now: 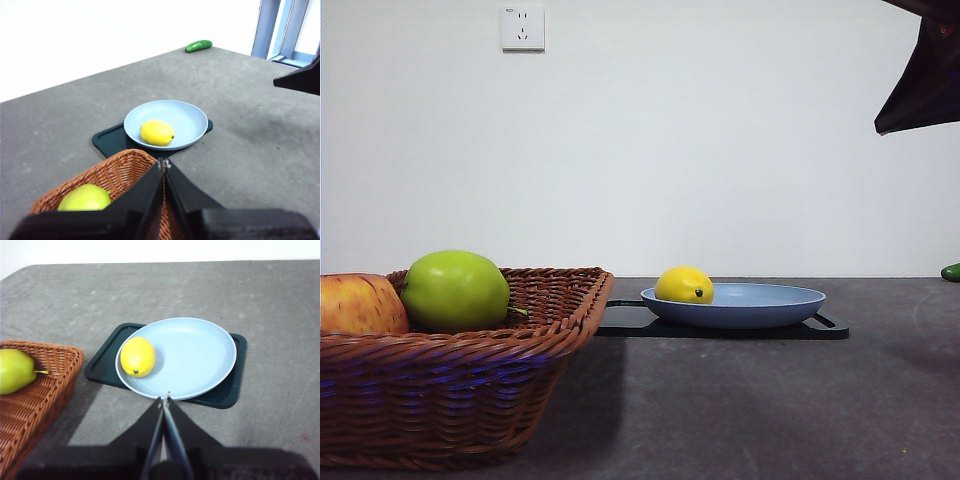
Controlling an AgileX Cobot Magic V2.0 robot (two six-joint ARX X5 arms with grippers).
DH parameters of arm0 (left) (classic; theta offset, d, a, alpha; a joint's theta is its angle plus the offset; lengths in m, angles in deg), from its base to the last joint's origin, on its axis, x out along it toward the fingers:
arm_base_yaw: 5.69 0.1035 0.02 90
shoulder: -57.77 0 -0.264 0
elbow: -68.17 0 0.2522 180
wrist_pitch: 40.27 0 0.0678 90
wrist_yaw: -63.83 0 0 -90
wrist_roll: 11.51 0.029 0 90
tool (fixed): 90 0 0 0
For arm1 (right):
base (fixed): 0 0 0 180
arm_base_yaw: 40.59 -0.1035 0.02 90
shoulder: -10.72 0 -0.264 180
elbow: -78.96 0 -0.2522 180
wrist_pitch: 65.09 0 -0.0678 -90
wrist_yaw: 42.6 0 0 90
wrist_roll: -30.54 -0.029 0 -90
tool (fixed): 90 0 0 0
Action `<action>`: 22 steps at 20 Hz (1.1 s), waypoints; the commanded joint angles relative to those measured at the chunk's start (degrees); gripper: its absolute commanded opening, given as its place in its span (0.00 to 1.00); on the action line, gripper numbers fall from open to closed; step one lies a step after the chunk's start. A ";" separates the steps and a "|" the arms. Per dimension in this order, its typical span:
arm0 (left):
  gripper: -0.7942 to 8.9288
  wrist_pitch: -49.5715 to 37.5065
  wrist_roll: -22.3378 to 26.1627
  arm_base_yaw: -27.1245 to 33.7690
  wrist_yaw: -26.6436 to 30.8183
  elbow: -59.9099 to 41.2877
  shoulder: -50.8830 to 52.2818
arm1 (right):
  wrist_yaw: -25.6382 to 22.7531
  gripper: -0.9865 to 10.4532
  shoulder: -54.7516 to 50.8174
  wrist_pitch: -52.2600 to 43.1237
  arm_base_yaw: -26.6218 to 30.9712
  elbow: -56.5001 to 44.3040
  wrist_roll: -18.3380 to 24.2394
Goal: Take the lemon from the basket,put the lemon in the plate,hand out the plate
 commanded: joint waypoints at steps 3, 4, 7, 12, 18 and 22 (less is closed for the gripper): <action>0.09 -0.39 -0.48 -0.13 -0.02 0.33 -0.42 | -0.22 0.09 0.20 -0.46 -0.35 0.37 -0.92; 0.09 -0.39 -0.48 -0.13 -0.02 0.33 -0.42 | -0.20 0.09 0.20 -0.46 -0.35 0.37 -0.92; 0.09 1.07 1.77 0.24 1.29 0.33 2.40 | -0.20 0.09 0.17 -0.46 -0.35 0.37 -0.92; 0.09 6.54 2.60 11.89 10.67 -3.02 16.20 | -0.20 0.09 0.17 -0.46 -0.35 0.37 -0.92; 0.09 -0.66 -0.37 24.02 10.21 -16.61 25.42 | -0.20 0.09 0.20 -0.48 -0.35 0.37 -0.92; 0.09 -4.37 -0.55 26.77 10.25 -24.41 26.12 | -0.20 0.09 0.17 -0.46 -0.35 0.37 -0.92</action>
